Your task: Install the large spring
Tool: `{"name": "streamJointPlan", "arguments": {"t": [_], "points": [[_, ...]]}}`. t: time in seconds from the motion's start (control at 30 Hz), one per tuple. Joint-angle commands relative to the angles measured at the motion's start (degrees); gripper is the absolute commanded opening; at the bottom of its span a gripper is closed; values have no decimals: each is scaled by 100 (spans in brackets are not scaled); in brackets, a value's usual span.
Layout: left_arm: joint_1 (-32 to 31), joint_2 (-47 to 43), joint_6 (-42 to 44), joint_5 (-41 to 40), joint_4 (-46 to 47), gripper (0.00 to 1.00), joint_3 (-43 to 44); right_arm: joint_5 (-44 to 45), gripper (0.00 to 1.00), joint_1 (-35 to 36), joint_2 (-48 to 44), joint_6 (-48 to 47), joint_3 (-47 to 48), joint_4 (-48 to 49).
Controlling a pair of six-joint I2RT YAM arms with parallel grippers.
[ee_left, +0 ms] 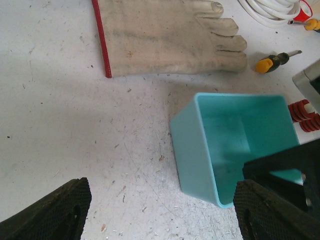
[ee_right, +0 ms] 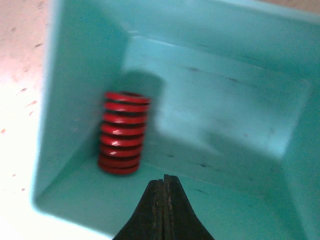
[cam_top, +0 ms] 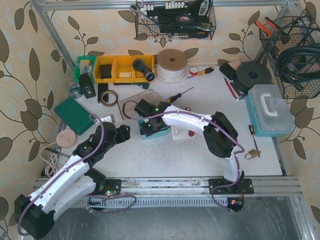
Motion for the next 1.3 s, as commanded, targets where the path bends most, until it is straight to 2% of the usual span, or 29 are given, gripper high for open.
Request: {"name": "streamJointPlan", "arguments": {"t": [0.0,0.1,0.2,0.3,0.53,0.63,0.83,0.93,1.07,1.13,1.27], "points": [[78,-34,-11,-113,-21,82,168,143,0,394,-262,662,-72,-71],[80,-28,-28,-141,-84,82,199,293,0,652,-294,958,0,-97],[78,-68,-61,-153,-126,82,195,15,0,733,-247,1143,13,49],[80,-97,-62,-152,-171,82,192,134,0,716,-293,1003,101,-63],[81,156,-5,-70,-138,87,289,193,29,436,-577,288,75,-289],[79,299,23,-33,-139,91,350,141,32,264,-579,64,28,-390],[80,326,86,70,30,96,321,-61,44,14,-390,-275,14,-488],[98,483,212,303,208,98,345,-4,45,-2,-267,-423,84,-543],[240,1000,532,1149,519,97,485,64,45,-74,-476,-745,104,-438],[252,1146,525,1192,473,96,536,-139,45,-171,-536,-1161,197,-427],[287,887,398,1088,524,96,361,-174,44,-337,-534,-2227,480,-563]]}}
